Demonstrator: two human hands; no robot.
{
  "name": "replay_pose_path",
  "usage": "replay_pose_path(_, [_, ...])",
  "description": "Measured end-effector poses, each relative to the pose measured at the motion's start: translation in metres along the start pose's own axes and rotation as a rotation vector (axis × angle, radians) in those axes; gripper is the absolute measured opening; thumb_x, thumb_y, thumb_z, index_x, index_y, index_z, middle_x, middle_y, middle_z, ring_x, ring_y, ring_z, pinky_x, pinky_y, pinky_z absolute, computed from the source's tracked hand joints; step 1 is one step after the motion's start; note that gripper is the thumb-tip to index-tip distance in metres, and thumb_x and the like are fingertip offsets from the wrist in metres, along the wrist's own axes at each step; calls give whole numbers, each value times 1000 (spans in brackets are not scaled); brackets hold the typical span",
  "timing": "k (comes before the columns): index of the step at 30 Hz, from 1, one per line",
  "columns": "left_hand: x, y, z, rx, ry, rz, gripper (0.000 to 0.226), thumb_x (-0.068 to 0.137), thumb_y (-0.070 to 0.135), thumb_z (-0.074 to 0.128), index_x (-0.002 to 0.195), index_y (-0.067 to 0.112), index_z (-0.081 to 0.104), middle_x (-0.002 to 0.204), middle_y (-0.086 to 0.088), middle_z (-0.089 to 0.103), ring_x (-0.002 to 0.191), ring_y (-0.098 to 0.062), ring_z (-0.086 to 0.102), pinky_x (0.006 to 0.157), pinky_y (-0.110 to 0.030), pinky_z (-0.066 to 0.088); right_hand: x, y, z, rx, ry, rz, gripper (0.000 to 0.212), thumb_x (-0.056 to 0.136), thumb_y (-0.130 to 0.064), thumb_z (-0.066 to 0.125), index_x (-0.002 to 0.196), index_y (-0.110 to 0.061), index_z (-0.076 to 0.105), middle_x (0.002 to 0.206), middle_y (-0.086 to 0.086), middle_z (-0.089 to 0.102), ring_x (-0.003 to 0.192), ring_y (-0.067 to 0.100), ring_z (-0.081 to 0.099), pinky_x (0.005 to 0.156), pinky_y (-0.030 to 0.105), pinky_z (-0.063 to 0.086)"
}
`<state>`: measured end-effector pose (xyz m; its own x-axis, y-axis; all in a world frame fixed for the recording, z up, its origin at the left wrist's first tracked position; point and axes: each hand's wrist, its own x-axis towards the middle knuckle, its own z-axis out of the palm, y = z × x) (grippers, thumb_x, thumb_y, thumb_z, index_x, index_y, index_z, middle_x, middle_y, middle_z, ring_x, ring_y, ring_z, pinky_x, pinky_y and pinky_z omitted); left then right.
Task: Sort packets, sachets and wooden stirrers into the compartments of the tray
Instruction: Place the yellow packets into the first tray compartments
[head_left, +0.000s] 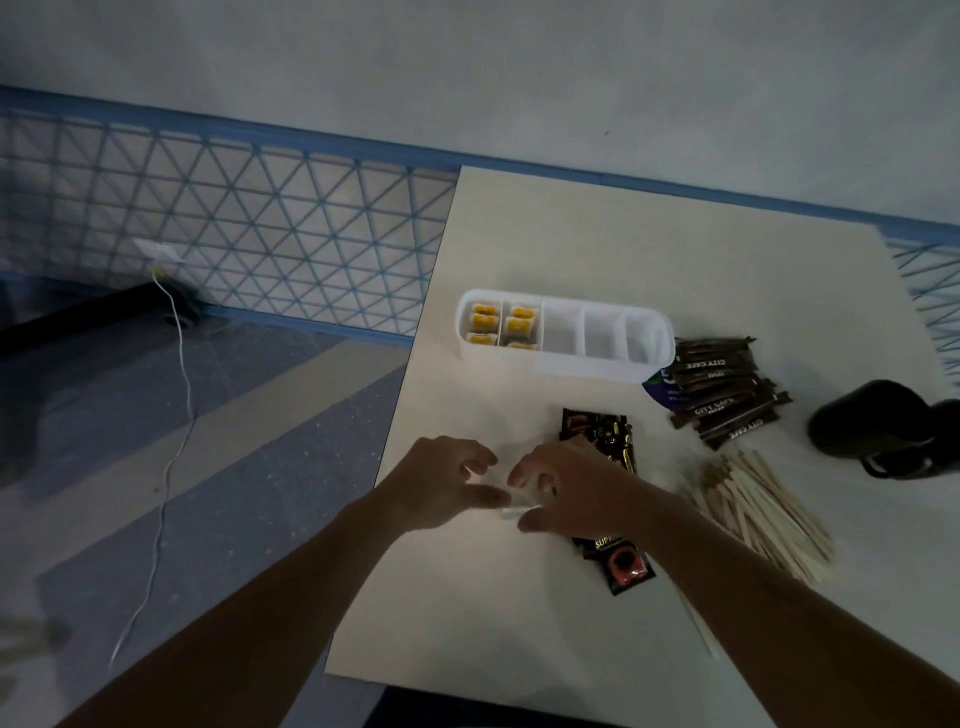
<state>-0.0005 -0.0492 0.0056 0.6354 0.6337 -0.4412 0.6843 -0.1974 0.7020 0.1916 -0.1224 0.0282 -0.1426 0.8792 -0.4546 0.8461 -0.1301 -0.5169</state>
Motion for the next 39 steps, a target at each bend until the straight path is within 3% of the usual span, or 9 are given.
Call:
replay_pose_path(5, [-7,-9,16,46,48,-13,61,71,26,87,125,10,65,119,-5,70,104,-18,68,89,-25,53,3,-1,25,-89,93,27,39,81,-25,76,119,-21,70,116,-1,70,102,15,65,88,27,53])
replay_pose_path(8, [-8,-15,25,104,148,-10,41,77,22,81,116,12,72,110,-6,74,97,-20,70,88,-30,55,5,-2,34,-112,124,15,29,83,-21,71,112,-22,74,107,-1,73,96,18,67,85,31,54])
replay_pose_path(11, [-6,-19,29,235,219,23,19,88,28,67,98,15,77,93,-5,76,84,-24,70,75,-31,53,7,-3,35,-147,158,1,23,86,-21,64,105,-24,76,98,0,75,92,21,67,80,31,53])
replay_pose_path(17, [4,-19,17,293,304,71,25,93,34,60,99,17,77,90,-4,76,76,-21,68,63,-21,40,13,-1,23,-71,236,-12,21,86,-20,63,102,-21,77,96,-1,76,86,20,69,74,26,52])
replay_pose_path(20, [11,-9,-3,214,355,99,20,93,28,62,98,17,78,89,-4,76,72,-16,67,62,-18,41,18,0,5,-43,276,-34,17,87,-22,62,97,-21,76,90,-1,76,78,18,69,74,35,57])
replay_pose_path(25, [31,14,-44,179,461,172,15,91,20,64,93,15,79,86,-3,76,70,-11,64,61,-15,38,26,-2,-35,-14,352,-53,14,89,-23,63,95,-22,76,93,-7,76,81,12,69,79,34,57])
replay_pose_path(32, [72,33,-85,174,533,150,16,89,20,65,94,12,78,88,-9,75,84,-26,68,77,-37,54,51,3,-79,0,482,20,15,92,-20,60,96,-21,74,91,-2,76,83,21,67,78,34,53])
replay_pose_path(36, [92,31,-89,204,531,150,20,90,21,64,103,11,76,97,-10,75,89,-30,66,82,-41,54,68,8,-91,-25,512,80,18,96,-24,53,102,-20,69,94,2,73,90,26,61,73,32,43])
replay_pose_path(39, [102,28,-88,209,538,154,20,89,20,64,104,12,76,97,-11,75,87,-30,67,80,-41,54,81,11,-95,5,486,98,20,96,-25,49,105,-21,67,99,2,72,94,28,61,78,36,50])
